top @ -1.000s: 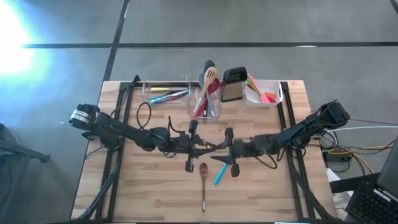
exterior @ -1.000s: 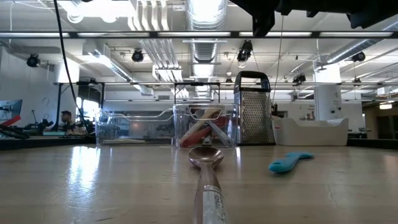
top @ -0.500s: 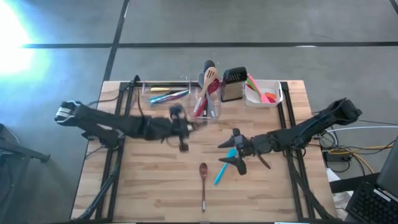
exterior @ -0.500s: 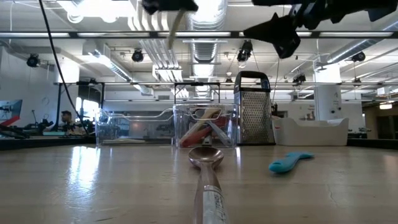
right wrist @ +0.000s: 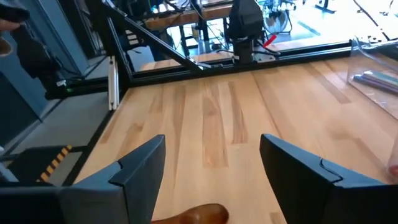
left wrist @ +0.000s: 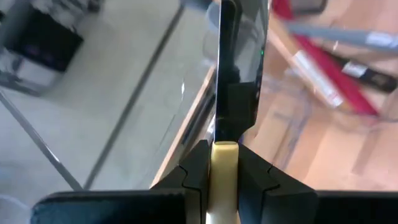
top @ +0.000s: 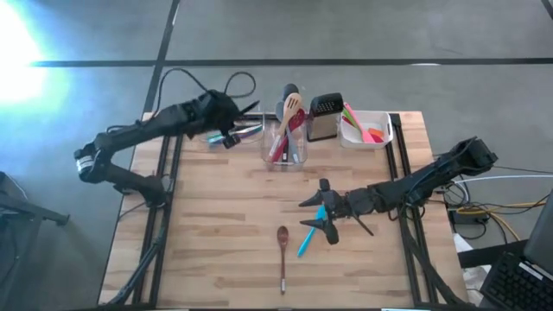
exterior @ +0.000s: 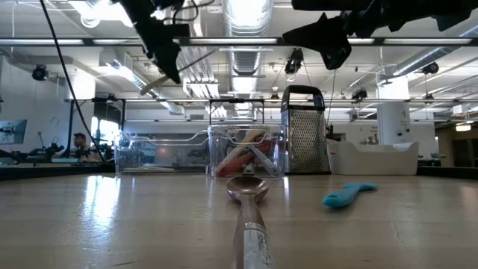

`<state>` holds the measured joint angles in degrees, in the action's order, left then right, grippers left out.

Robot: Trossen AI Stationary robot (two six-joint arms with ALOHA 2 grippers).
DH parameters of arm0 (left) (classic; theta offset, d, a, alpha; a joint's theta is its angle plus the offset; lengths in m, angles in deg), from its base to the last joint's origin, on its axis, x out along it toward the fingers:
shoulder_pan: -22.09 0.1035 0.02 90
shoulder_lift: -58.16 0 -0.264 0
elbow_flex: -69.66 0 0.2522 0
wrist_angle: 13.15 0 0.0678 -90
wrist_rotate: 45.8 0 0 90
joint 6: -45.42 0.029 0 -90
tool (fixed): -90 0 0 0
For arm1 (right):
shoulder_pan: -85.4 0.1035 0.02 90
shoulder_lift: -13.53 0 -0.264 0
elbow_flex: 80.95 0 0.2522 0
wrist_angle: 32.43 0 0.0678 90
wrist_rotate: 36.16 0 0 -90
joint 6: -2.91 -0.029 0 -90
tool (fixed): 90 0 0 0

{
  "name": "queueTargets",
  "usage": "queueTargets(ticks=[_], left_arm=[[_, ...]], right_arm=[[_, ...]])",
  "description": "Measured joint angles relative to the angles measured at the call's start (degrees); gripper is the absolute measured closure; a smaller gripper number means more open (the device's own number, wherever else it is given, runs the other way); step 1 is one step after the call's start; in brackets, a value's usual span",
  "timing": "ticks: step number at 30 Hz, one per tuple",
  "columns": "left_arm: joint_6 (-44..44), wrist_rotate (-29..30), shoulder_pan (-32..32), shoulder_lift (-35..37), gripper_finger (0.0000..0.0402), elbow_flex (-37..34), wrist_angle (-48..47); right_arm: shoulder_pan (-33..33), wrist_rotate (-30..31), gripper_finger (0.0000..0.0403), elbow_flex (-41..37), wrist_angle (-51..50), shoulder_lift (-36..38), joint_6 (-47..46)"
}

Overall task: Pick & Place Kitchen Items
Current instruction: Put the yellow knife into the left transparent bin

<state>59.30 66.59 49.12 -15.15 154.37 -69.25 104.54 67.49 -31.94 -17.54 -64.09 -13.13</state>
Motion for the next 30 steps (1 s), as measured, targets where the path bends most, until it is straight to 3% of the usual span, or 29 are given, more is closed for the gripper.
queueTargets(ticks=[4, 8, 16, 30], left_arm=[[3.2, -5.7, 6.8, -2.2, 0.0354, 0.0, -0.1], [7.2, -6.8, 10.3, -6.2, 0.0354, 0.0, -0.2], [13.5, -6.9, 12.7, -15.3, 0.0354, 0.0, -0.2], [13.5, -9.8, 17.4, -26.2, 0.0354, 0.0, -0.8]], right_arm=[[-0.1, 0.0, 0.0154, 0.0, 0.0, -0.1, 1.1], [-0.2, 0.5, 0.0152, 0.0, 0.3, -0.1, 1.5], [-0.2, 1.3, 0.0148, -0.1, -1.7, -0.1, 0.5], [-0.2, 1.3, 0.0151, -0.5, -3.4, -0.1, -3.1]])
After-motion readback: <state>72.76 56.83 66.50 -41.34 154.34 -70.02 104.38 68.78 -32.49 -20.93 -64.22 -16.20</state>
